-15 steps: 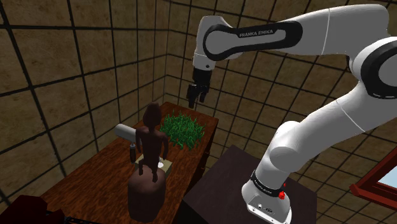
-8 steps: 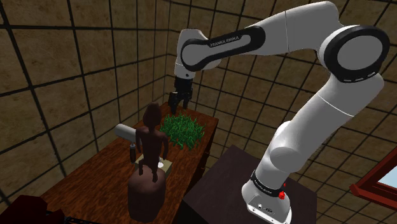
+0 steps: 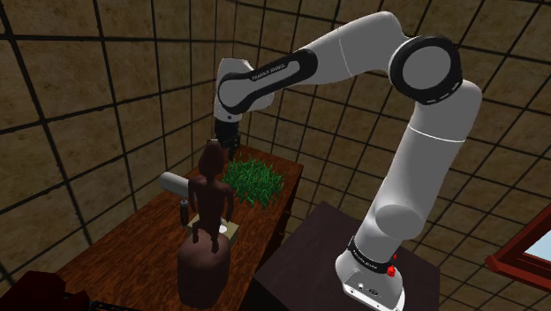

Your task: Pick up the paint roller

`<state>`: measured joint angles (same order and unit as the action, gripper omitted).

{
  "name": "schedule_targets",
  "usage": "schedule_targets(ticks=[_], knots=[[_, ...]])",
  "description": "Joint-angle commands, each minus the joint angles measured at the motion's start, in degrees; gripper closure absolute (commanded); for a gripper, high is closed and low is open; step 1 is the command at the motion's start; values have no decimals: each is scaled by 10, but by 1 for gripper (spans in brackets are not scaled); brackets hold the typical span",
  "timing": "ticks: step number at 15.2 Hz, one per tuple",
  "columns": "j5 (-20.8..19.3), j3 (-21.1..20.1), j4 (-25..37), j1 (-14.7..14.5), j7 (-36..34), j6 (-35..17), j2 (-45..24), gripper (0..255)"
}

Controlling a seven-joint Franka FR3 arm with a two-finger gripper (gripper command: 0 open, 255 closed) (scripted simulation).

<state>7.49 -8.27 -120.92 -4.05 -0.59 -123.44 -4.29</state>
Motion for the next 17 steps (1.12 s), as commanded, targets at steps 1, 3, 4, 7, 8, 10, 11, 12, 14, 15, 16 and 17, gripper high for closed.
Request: schedule_targets(ticks=[1, 3, 4, 7, 8, 10, 11, 12, 14, 15, 16, 17], knots=[[-1, -1, 35, -2, 0, -13, -47, 0], [-3, -3, 72, -6, -3, -21, -91, 0], [-4, -4, 91, -8, -5, -24, -114, 0], [-8, -6, 155, -15, -11, -29, -181, 0], [-9, -6, 178, -18, -12, -30, -204, 0], [-12, -7, 228, -24, -16, -27, -250, 0], [-13, -7, 254, -27, -17, -25, -274, 0], [-14, -7, 282, -30, -19, -22, -298, 0], [-16, -7, 319, -35, -21, -16, -329, 0], [-16, -7, 318, -35, -20, -22, -334, 0], [-16, -7, 317, -35, -19, -27, -338, 0], [-17, -6, 316, -35, -19, -32, -342, 0]])
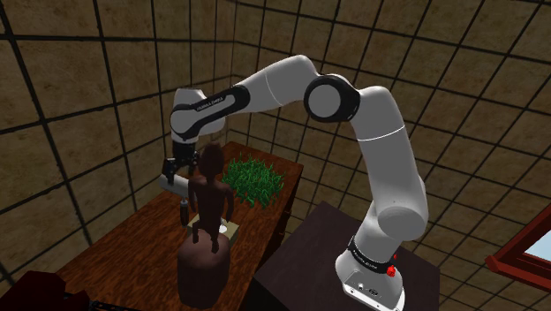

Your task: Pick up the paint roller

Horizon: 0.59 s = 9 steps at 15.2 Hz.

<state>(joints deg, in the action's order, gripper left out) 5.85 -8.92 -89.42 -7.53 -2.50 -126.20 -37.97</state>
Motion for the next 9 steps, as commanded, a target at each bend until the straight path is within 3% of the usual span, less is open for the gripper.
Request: schedule_targets(ticks=[1, 6, 7, 9], knots=[[0, 0, 0, -1, 1, -10, -10, 0], [-1, 1, -1, -2, 3, -28, -27, 0], [-1, 1, -1, -2, 4, -28, -27, 255], [-1, 1, -1, -2, 4, -28, -27, 255]])
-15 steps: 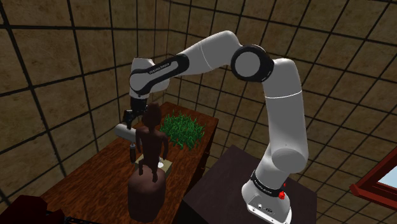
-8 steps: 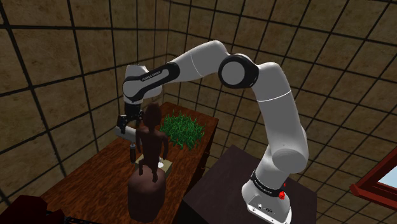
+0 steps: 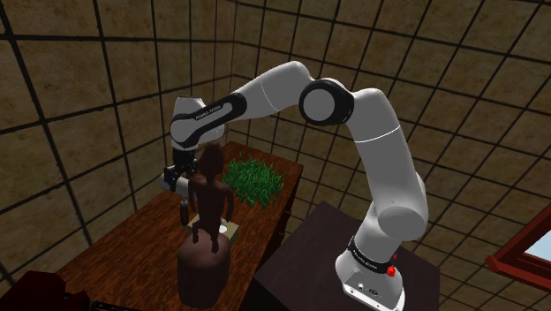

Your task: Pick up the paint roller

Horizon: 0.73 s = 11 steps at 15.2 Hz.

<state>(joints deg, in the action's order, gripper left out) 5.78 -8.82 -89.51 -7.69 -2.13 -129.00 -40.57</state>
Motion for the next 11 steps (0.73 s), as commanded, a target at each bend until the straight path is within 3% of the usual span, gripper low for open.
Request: schedule_targets(ticks=[1, 11], knots=[[0, 0, -1, 0, 0, 0, -1, 255], [0, -1, 2, 1, -3, 20, 18, 255]])
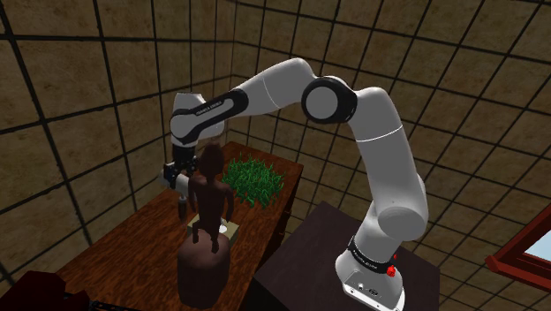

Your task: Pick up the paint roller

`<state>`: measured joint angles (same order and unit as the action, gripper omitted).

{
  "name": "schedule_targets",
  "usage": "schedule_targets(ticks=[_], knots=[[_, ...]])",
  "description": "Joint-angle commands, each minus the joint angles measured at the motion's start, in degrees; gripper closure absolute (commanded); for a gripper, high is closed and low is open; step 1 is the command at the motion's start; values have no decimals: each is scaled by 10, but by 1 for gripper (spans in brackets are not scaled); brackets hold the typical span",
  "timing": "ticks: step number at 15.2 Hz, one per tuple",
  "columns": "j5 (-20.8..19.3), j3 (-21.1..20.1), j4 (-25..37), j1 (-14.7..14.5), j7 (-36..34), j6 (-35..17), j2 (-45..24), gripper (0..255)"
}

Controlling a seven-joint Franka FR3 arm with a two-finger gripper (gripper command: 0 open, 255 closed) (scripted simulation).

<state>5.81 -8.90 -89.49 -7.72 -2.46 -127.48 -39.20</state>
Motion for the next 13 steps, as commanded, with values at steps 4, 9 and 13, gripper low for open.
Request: schedule_targets(ticks=[4, 9, 13], knots=[[1, -1, 6, 2, -2, 26, 21, 255], [1, -2, 13, 3, -6, 54, 41, 255], [1, -2, 18, 3, -8, 66, 49, 255]])
